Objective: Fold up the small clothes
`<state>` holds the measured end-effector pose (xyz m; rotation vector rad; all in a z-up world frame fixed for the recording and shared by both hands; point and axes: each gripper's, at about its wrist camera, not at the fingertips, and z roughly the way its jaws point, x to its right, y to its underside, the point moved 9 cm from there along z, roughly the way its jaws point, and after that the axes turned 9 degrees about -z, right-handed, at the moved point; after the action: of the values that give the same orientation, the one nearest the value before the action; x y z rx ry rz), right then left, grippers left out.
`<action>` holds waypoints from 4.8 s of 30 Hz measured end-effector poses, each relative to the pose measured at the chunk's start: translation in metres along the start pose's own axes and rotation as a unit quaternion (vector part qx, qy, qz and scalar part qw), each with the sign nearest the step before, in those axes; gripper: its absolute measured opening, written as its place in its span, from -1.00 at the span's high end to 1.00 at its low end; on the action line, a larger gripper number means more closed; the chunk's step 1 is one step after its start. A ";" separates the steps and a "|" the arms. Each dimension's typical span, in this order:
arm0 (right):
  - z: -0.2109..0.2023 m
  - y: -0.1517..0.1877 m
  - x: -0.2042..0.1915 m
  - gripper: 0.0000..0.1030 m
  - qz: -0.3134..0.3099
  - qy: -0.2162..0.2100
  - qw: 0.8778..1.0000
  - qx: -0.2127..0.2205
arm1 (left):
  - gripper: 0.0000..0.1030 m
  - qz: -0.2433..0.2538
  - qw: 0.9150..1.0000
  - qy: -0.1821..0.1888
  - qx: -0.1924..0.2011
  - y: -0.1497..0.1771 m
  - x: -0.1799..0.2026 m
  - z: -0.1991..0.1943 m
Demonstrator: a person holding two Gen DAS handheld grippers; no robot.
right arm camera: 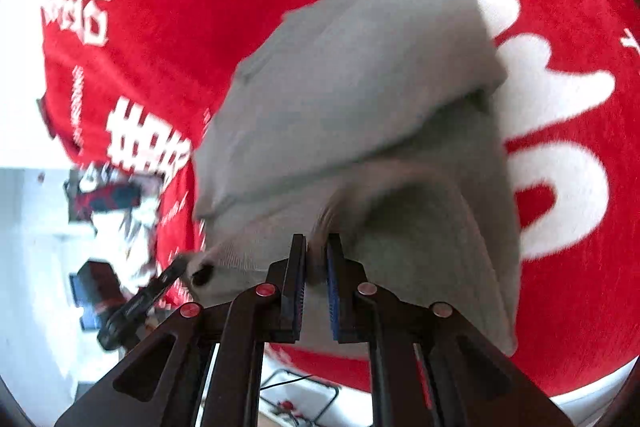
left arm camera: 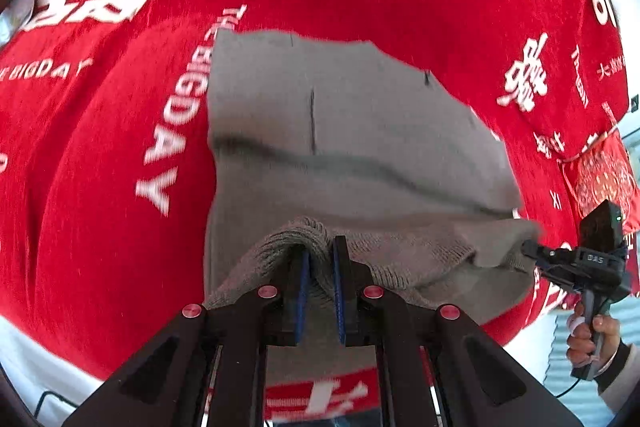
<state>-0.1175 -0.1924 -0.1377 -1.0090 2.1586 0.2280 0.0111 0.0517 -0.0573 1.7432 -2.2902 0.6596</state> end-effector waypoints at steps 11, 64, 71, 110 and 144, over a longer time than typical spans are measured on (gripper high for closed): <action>0.006 -0.031 0.010 0.71 0.006 -0.020 0.999 -0.027 | -0.39 0.031 0.997 -0.062 -0.016 -0.002 -0.010 -0.005; 0.017 -0.171 -0.013 0.87 -0.198 0.201 0.959 -0.019 | 0.85 0.104 0.994 -0.038 0.025 -0.160 0.051 0.012; 0.071 -0.177 0.042 0.87 -0.132 0.186 0.972 -0.054 | 0.84 0.080 0.989 -0.123 -0.023 -0.163 0.013 0.120; -0.041 0.021 0.104 1.00 0.144 0.206 0.968 0.005 | 0.74 -0.001 0.986 -0.120 -0.113 -0.010 -0.070 0.043; -0.036 -0.071 0.045 0.93 -0.002 0.202 0.979 -0.002 | 0.74 -0.001 0.985 -0.166 -0.043 -0.116 -0.062 0.049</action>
<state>-0.1050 -0.2827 -0.1322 -1.1372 2.5188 0.0233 0.1447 0.0585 -0.0985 1.9375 -2.4814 0.2793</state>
